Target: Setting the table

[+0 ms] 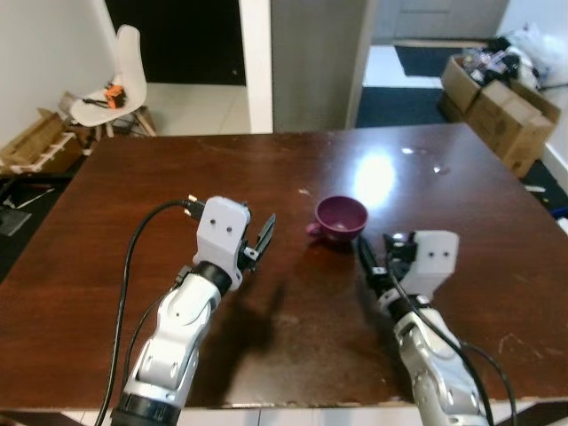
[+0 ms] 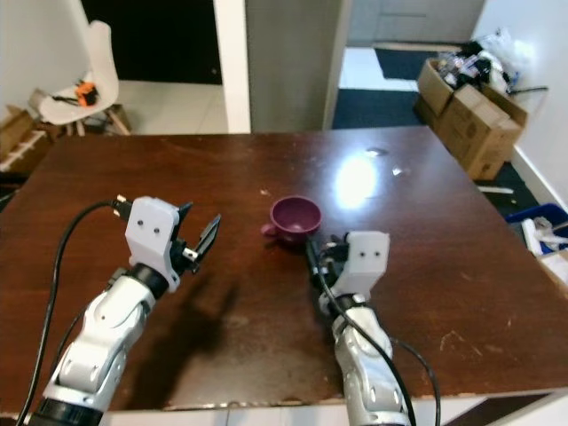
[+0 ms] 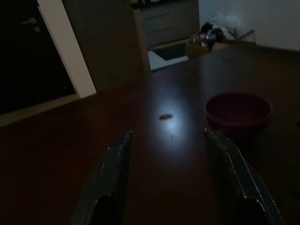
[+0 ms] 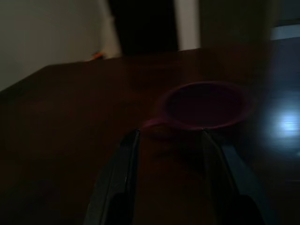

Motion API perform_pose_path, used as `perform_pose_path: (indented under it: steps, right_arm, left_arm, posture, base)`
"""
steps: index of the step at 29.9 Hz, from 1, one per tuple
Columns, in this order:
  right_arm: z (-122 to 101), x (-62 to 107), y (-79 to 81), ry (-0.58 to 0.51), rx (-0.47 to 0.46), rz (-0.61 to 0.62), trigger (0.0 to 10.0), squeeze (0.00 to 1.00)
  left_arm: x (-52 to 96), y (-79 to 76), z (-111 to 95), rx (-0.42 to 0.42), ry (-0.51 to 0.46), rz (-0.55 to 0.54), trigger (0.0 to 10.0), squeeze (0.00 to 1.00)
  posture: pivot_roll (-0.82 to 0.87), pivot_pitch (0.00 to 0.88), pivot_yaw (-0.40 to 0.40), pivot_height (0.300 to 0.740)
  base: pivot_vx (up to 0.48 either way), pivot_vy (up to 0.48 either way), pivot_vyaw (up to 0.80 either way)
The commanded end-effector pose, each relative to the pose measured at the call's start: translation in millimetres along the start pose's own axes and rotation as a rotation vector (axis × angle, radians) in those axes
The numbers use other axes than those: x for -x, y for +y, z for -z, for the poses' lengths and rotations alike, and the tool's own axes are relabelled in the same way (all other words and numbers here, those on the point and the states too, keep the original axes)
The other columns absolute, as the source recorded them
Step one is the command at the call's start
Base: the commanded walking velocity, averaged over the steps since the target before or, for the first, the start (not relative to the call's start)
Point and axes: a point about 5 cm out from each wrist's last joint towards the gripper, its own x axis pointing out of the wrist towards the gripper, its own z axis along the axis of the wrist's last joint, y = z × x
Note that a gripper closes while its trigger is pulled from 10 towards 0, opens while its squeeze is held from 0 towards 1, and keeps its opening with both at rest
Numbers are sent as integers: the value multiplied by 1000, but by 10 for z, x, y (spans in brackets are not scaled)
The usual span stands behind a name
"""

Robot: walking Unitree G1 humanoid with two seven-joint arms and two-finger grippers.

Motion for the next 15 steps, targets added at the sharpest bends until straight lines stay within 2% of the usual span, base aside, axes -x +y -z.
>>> perform_pose_path:
  steps: [1,8,10,11,15]
  right_arm:
    - [76,15,70,47,-13,-38,10000,0]
    - [155,-73,250,86,-67,-85,10000,0]
    - [176,-148,306,98,-100,-92,10000,0]
    - [199,-256,348,124,-111,-79,10000,0]
    - [183,-385,323,129,-80,-23,10000,0]
  left_arm:
    - [34,-12,90,7,46,12,10000,0]
    - [24,30,94,-16,59,-8,10000,0]
    - [-18,52,71,-36,59,-25,10000,0]
    - [-63,72,33,-50,53,-29,10000,0]
    - [-116,38,1,-70,54,56,10000,0]
  posture:
    - [-70,0,109,740]
    - [-58,0,110,740]
    - [-53,0,113,740]
    - [-44,0,116,740]
    - [-26,0,116,740]
  base:
    - [0,0,0]
    - [0,0,0]
    - [0,0,0]
    - [0,0,0]
    - [0,0,0]
